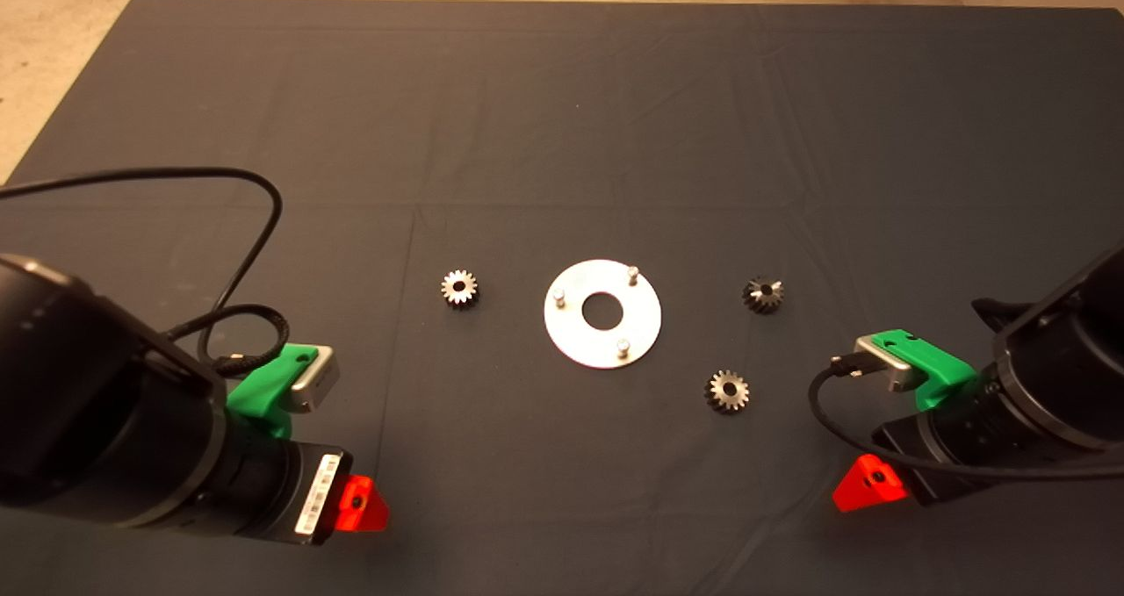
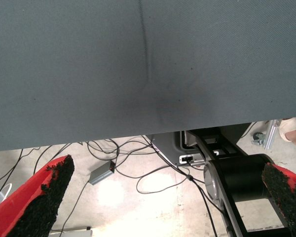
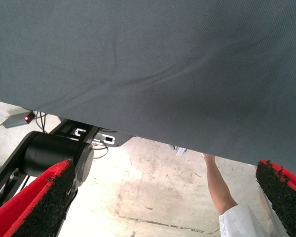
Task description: Install three planetary gears onto the carrier pins
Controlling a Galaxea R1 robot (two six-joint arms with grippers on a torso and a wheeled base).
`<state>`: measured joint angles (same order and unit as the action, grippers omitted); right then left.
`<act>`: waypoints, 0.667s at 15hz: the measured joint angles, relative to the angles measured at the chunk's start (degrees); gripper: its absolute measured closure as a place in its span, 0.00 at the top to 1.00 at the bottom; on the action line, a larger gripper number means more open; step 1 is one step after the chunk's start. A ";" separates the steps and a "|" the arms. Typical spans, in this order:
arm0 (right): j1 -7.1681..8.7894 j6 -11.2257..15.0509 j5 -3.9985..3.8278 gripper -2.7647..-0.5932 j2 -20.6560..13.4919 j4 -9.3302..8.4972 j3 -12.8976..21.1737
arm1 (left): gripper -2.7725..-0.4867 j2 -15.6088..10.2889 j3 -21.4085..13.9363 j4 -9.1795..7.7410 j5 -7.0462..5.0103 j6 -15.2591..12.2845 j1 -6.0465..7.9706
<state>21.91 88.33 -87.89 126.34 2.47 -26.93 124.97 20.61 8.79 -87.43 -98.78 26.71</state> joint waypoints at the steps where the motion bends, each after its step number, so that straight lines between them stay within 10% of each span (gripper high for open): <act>1: 0.00 0.00 0.02 0.99 0.01 0.00 0.00 | 0.99 -0.02 0.00 -0.02 0.00 0.00 0.00; 10: 0.00 -0.27 0.02 0.99 -0.02 0.00 0.04 | 0.99 2.76 5.10 -0.22 -0.02 0.87 0.02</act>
<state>21.91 88.06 -87.87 126.32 2.47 -26.89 127.73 25.72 8.57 -87.46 -97.92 26.73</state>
